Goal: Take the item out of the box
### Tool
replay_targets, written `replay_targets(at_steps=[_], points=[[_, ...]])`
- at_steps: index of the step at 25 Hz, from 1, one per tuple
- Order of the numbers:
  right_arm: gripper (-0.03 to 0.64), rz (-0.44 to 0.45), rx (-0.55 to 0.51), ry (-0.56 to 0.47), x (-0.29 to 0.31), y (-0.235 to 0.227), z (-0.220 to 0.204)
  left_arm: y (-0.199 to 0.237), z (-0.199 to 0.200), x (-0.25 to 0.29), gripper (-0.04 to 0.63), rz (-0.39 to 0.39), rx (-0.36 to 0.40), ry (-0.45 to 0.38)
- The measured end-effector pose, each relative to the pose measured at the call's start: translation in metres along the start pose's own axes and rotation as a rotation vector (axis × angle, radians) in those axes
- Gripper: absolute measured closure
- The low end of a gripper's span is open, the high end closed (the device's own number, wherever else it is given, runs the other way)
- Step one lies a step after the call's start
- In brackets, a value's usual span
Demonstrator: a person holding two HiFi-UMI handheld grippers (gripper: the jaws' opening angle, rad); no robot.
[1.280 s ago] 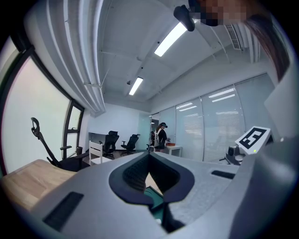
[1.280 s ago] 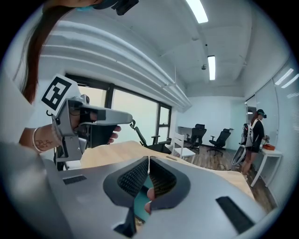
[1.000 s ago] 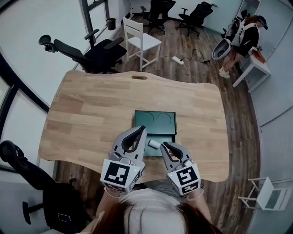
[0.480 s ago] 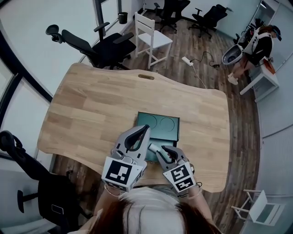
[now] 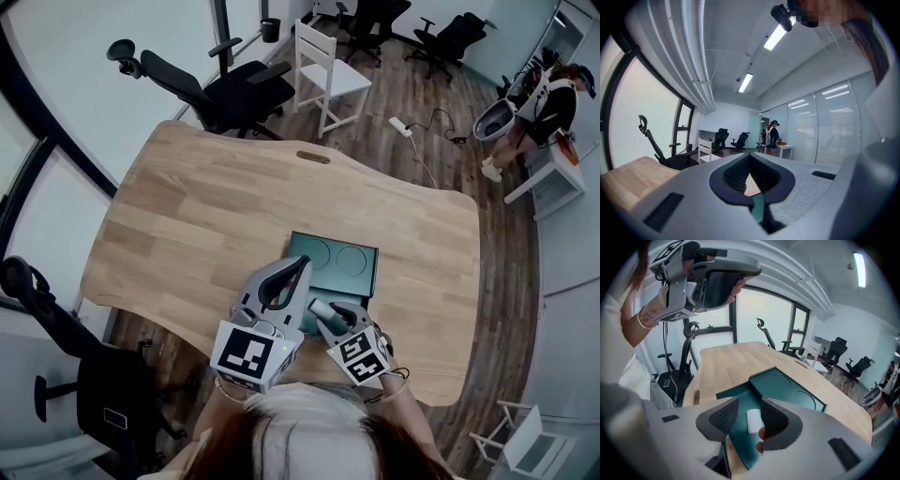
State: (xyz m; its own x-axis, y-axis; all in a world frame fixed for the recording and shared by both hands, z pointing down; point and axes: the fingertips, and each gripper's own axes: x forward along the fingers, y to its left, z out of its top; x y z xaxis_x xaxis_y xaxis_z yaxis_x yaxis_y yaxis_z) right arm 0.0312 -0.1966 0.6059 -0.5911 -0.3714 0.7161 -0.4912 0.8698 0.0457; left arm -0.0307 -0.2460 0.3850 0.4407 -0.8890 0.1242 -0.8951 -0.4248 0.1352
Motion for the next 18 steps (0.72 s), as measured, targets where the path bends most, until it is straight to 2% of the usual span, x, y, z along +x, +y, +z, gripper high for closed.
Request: replay_targets(at_steps=[18], points=[[0.414,0.080,-0.012,0.189,0.065,-0.003,-0.050,0.010,-0.010,0.017,0.591,0.020,-0.001,0.044]])
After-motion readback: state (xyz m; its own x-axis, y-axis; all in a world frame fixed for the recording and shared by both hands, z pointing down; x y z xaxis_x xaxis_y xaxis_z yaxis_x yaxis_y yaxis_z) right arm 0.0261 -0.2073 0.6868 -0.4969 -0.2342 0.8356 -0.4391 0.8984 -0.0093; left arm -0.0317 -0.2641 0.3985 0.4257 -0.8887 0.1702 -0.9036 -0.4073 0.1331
